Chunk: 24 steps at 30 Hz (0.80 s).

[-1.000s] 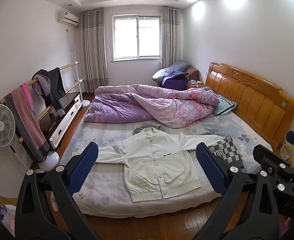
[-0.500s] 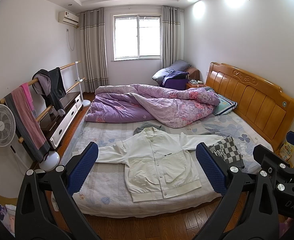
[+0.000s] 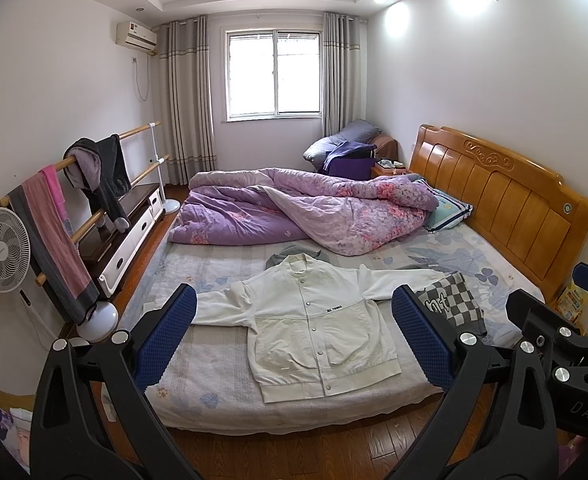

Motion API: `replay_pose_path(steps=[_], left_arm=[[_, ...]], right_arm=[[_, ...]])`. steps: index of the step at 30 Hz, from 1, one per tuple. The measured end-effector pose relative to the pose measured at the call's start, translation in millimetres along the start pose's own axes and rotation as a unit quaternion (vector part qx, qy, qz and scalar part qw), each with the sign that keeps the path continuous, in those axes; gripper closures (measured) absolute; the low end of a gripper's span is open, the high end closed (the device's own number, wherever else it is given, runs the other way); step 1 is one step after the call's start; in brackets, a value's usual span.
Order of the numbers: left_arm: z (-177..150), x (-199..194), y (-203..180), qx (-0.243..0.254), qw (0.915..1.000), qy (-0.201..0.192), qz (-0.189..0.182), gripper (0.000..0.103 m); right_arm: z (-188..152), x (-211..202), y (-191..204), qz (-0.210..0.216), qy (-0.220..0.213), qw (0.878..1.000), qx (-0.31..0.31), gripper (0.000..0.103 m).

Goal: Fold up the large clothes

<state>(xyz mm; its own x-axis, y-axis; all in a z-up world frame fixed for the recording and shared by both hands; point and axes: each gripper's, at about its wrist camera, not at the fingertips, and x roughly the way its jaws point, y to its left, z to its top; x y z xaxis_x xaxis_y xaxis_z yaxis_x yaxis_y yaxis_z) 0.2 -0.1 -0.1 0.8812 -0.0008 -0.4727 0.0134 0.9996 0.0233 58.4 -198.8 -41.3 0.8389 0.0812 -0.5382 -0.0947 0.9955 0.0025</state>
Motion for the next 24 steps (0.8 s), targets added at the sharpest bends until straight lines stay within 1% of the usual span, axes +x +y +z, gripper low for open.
replay_pose_path(steps=[24], left_arm=[[-0.1, 0.2, -0.2, 0.000, 1.0000, -0.002, 0.001, 0.005]], right_arm=[[-4.1, 0.3, -1.9, 0.000, 0.000, 1.000, 0.000, 0.008]])
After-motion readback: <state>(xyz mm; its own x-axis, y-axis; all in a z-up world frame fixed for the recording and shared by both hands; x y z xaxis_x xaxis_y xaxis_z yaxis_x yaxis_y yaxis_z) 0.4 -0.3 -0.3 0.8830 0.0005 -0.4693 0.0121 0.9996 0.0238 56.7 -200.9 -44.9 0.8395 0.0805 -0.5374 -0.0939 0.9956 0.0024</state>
